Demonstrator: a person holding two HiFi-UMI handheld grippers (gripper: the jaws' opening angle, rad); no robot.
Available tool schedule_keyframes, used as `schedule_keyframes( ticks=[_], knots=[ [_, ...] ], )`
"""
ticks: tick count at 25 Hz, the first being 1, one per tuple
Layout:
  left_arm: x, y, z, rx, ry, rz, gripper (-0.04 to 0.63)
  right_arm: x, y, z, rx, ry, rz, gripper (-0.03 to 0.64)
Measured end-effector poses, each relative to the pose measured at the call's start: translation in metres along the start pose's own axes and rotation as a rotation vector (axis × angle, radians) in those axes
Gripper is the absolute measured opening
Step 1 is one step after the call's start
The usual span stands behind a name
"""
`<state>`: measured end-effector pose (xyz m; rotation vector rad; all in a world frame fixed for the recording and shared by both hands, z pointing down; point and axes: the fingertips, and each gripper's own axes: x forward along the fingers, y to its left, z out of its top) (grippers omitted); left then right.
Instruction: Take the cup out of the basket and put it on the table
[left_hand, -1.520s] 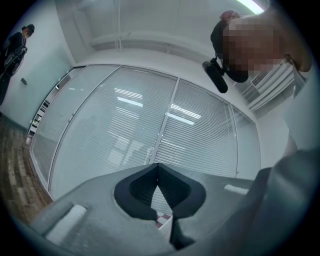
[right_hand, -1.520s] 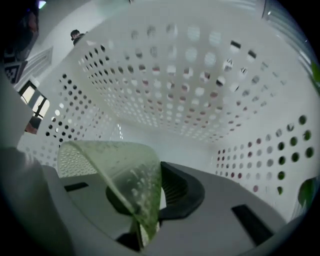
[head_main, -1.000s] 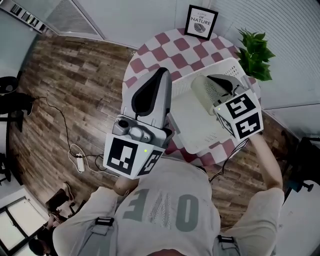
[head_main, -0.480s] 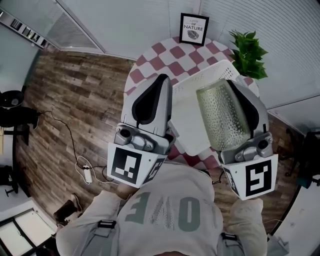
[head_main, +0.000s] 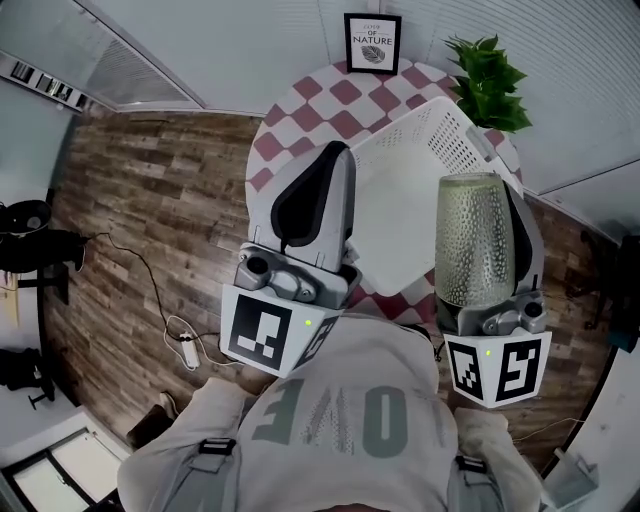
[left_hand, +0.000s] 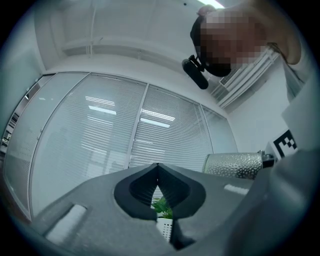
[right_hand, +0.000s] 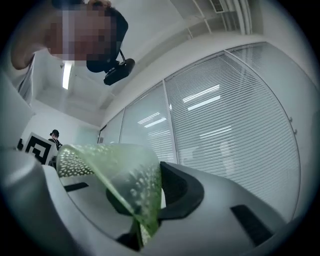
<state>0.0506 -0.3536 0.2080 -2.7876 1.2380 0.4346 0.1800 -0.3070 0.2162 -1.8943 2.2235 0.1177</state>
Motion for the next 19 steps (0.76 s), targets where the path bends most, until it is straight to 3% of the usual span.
schedule_keyframes(
  ticks=[5, 19],
  knots=[
    [-0.003, 0.002, 0.001, -0.004, -0.003, 0.008, 0.005, -0.009, -0.013, -0.001, -0.002, 0.011, -0.055, 0.041],
    [-0.015, 0.017, 0.003, -0.011, -0.008, 0.049, 0.005, -0.016, -0.012, -0.007, -0.007, 0.041, -0.06, 0.041]
  ],
)
